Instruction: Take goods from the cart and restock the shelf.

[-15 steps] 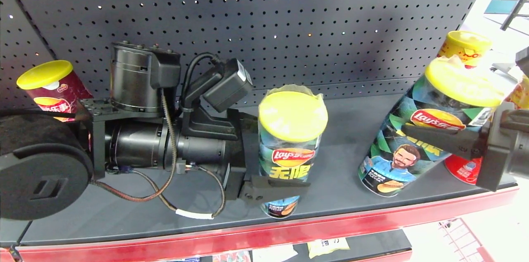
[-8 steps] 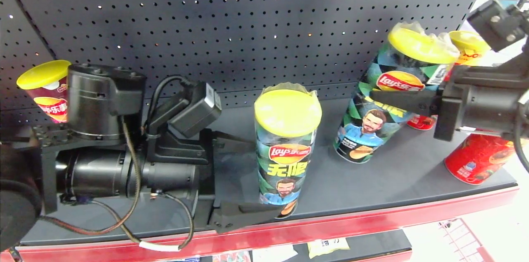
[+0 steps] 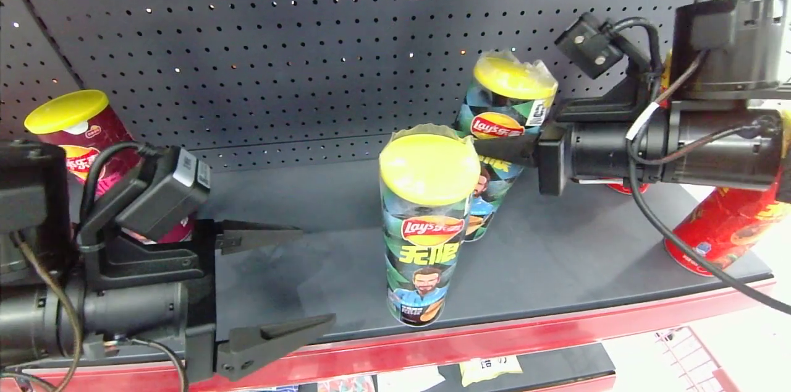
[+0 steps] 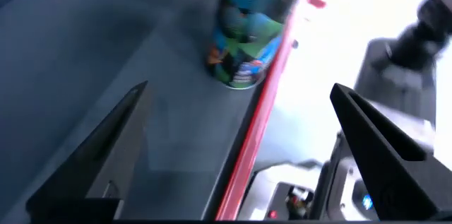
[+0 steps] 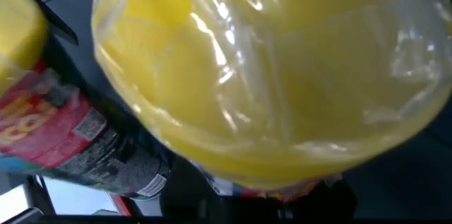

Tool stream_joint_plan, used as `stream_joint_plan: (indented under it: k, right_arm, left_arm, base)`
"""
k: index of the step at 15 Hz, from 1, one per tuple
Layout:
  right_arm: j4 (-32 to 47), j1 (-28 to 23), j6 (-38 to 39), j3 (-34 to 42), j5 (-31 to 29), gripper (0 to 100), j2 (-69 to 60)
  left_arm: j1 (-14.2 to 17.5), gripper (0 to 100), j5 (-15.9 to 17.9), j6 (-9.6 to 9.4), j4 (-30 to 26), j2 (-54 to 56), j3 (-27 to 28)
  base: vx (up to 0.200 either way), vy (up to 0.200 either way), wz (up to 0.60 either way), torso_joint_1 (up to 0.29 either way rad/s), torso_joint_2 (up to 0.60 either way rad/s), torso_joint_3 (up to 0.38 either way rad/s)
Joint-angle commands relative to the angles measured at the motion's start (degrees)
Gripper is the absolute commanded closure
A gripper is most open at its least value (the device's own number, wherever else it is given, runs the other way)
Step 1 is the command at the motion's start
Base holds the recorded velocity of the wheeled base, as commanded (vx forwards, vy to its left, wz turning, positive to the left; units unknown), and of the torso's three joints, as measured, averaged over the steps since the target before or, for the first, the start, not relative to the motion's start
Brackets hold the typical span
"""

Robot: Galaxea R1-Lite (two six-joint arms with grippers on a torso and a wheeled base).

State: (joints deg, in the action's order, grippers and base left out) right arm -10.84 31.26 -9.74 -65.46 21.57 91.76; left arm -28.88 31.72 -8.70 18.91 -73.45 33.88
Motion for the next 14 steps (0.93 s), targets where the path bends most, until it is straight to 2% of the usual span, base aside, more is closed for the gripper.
stream_joint_plan:
  k: [1,5,14]
  right_arm:
    - [-0.1,1.3,0.0,-3.0,0.1,100,4.7]
    - [0.0,2.1,-0.1,-7.3,0.1,100,8.7]
    - [0.0,2.1,-0.3,-9.7,0.1,100,11.9]
  left_arm:
    - [1.0,0,-2.8,2.46,0.0,5.0,-1.0]
    - [1.0,0,-5.9,2.46,0.0,5.3,-1.6]
    - [1.0,0,-6.0,2.46,0.1,5.4,-1.4]
  base:
    - [0.000,0.000,0.00,0.000,0.00,0.000]
    - [0.000,0.000,0.00,0.000,0.00,0.000]
    - [0.000,0.000,0.00,0.000,0.00,0.000]
